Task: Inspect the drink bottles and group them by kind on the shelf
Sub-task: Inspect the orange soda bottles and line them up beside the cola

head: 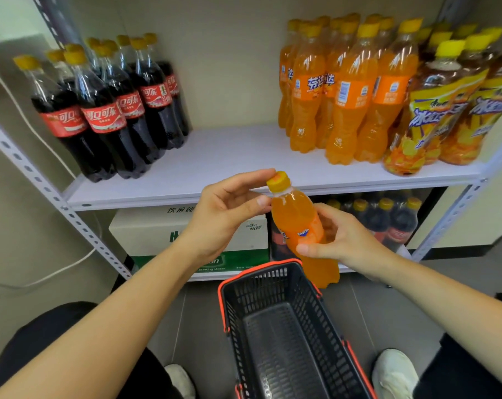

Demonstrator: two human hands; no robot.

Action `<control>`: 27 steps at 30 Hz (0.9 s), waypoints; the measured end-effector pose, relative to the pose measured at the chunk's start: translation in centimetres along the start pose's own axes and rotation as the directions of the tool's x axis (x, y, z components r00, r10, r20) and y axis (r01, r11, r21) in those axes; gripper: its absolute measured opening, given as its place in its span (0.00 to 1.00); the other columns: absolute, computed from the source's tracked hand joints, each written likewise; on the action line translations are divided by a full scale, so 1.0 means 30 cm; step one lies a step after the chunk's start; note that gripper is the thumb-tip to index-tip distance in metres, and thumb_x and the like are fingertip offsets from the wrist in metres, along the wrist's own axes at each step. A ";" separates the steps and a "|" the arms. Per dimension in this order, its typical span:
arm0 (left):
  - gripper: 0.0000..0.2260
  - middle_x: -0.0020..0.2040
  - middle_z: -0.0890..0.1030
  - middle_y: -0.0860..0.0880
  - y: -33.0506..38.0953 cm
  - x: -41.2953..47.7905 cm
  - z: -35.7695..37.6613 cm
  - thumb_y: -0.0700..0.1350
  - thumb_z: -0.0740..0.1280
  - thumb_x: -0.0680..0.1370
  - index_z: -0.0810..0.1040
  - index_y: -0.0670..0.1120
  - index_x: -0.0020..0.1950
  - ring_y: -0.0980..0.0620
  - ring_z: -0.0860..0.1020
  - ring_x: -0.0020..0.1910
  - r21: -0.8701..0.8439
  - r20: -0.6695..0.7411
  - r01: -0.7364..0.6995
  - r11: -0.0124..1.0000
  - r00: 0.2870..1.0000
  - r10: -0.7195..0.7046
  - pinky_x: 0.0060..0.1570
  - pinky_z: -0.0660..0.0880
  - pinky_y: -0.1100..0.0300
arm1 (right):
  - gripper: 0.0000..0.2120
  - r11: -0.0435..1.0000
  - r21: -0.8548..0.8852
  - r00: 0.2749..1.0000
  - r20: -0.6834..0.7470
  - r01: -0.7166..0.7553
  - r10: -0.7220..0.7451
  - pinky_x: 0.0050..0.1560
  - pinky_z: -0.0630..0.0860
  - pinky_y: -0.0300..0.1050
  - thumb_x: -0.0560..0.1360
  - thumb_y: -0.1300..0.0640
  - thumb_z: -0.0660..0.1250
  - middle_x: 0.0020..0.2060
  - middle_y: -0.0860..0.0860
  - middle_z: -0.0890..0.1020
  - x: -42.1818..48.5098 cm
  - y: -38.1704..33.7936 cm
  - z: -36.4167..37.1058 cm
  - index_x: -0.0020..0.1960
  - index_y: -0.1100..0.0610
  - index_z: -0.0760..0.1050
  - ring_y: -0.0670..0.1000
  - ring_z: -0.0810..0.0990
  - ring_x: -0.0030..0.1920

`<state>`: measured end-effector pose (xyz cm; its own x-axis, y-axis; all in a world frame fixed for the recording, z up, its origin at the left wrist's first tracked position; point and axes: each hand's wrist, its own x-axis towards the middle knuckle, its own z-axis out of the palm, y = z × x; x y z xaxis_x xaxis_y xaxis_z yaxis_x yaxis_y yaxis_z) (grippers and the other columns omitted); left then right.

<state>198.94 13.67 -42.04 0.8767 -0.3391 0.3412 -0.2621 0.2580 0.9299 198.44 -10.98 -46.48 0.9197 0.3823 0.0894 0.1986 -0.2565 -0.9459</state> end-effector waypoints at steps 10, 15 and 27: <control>0.15 0.55 0.87 0.46 -0.045 -0.004 -0.010 0.40 0.75 0.74 0.83 0.48 0.60 0.49 0.84 0.58 0.190 -0.149 0.043 0.981 0.989 -0.015 0.58 0.79 0.57 | 0.28 0.927 0.343 0.984 -0.039 -0.152 0.176 0.57 0.81 0.54 0.66 0.48 0.76 0.56 0.53 0.86 0.021 -0.034 -0.006 0.65 0.52 0.77 0.54 0.85 0.56; 0.18 0.61 0.85 0.50 -0.074 -0.018 0.014 0.47 0.74 0.75 0.81 0.48 0.64 0.50 0.83 0.60 0.322 -0.007 0.223 0.920 0.972 -0.233 0.64 0.77 0.51 | 0.27 0.790 0.590 0.961 -0.081 -0.168 0.265 0.49 0.83 0.53 0.71 0.45 0.72 0.55 0.56 0.86 0.040 -0.091 -0.049 0.67 0.56 0.75 0.57 0.85 0.55; 0.29 0.54 0.85 0.58 -0.005 -0.041 0.075 0.42 0.74 0.71 0.73 0.50 0.71 0.57 0.83 0.51 0.157 0.064 0.049 0.986 0.996 -0.059 0.48 0.80 0.63 | 0.34 0.520 0.845 0.945 -0.059 -0.125 0.322 0.56 0.83 0.54 0.71 0.37 0.69 0.62 0.60 0.83 0.044 -0.139 -0.043 0.70 0.58 0.73 0.59 0.83 0.62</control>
<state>197.00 12.01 -42.28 0.8632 -0.4108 0.2934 -0.2792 0.0957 0.9555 199.28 -10.56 -42.02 0.9529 0.2263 -0.2019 -0.2976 0.5693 -0.7664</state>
